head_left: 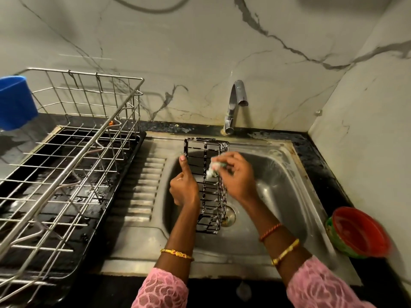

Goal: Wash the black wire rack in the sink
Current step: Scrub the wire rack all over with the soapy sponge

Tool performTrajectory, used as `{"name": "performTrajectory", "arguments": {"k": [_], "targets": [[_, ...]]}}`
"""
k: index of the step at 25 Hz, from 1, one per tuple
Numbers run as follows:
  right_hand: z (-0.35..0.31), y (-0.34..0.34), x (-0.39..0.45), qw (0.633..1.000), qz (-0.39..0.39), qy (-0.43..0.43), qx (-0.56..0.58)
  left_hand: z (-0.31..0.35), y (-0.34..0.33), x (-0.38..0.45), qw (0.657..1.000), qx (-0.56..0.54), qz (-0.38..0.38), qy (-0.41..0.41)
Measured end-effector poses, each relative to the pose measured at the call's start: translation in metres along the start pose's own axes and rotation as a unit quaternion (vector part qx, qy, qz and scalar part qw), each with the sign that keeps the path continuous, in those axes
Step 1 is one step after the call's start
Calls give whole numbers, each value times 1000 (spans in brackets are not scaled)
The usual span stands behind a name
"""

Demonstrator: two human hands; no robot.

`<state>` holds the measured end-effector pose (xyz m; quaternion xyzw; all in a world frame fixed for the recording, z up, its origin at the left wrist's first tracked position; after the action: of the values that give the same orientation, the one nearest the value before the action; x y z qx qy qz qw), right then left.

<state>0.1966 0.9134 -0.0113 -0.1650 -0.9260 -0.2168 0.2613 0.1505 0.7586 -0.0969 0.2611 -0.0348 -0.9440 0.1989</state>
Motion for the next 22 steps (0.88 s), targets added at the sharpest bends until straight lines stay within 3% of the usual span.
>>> {"name": "performTrajectory", "arguments": {"k": [9, 12, 15, 22], "targets": [[16, 17, 43, 986, 132, -46, 95, 1, 3, 8, 999, 8, 9, -35], [5, 12, 41, 995, 97, 17, -21, 2, 2, 4, 998, 19, 17, -50], [-7, 6, 4, 977, 106, 124, -138, 0, 0, -1, 998, 20, 20, -49], [14, -6, -73, 982, 93, 108, -126, -3, -3, -3, 999, 18, 17, -37]]}}
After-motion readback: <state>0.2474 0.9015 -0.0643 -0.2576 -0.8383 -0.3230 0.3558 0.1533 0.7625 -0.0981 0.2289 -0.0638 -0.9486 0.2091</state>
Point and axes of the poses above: each hand's wrist, its own x-axis towards the middle knuckle, its own y-axis out of the back of the hand, z = x × y, the point moved 8 cm from there along x, towards the middle knuckle, and after that the axes turned 15 degrees about y, right-handed, at the moved point
